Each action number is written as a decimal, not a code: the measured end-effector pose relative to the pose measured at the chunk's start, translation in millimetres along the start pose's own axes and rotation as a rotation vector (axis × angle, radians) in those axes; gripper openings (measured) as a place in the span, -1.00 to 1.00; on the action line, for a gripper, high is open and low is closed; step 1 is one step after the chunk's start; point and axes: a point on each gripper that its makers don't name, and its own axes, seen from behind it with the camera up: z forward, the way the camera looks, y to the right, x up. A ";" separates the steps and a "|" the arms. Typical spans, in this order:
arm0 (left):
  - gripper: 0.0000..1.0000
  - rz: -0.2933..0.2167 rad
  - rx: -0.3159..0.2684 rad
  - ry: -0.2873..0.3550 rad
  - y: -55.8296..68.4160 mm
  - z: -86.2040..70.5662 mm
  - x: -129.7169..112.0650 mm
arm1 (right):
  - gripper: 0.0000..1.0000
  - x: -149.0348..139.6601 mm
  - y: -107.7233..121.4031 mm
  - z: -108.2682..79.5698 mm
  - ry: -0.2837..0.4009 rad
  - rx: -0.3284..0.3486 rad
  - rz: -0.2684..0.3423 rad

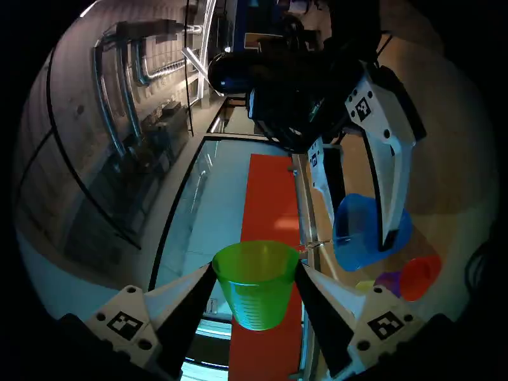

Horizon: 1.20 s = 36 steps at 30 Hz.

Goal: Pour water

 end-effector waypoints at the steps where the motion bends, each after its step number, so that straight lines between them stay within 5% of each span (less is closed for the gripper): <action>1: 0.74 0.002 -0.001 0.000 0.2 0.0 0.3 | 0.83 0.2 0.1 0.1 0.000 0.000 0.000; 36: 0.74 0.130 0.010 0.000 3.3 -3.2 5.2 | 0.83 1.3 -1.3 1.3 0.001 0.002 -0.003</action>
